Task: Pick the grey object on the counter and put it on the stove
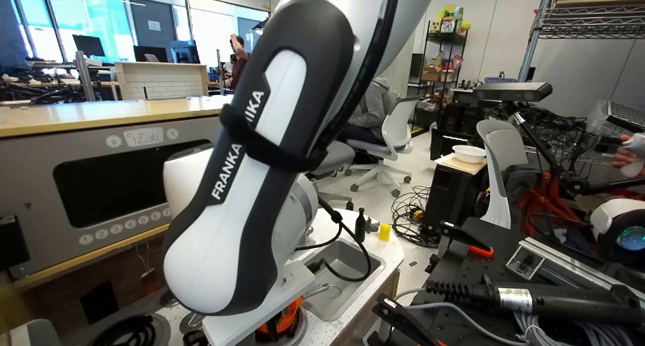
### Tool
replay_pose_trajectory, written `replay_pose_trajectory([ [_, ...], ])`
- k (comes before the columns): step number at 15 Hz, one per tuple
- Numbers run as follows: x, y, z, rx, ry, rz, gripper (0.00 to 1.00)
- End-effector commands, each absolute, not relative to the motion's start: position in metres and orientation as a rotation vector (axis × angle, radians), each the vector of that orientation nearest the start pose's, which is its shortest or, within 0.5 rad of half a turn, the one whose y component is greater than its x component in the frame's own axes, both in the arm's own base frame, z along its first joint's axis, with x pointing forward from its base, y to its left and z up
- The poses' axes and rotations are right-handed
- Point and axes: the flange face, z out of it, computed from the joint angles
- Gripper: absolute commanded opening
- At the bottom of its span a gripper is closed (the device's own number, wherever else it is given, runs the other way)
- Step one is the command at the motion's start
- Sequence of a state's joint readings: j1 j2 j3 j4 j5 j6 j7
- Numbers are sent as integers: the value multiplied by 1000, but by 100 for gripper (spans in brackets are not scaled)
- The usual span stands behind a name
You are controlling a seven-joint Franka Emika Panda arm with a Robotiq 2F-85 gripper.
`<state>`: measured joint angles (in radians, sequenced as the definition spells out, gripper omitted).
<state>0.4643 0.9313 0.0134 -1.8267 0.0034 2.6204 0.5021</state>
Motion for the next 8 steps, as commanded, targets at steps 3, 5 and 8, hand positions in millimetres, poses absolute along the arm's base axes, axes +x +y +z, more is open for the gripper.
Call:
replay_pose_trajectory([
  [3,508,277,71,-3164,-15,114,100],
  [5,497,274,92,-3160,-35,121,100],
  [8,480,266,119,-3170,-85,134,100],
])
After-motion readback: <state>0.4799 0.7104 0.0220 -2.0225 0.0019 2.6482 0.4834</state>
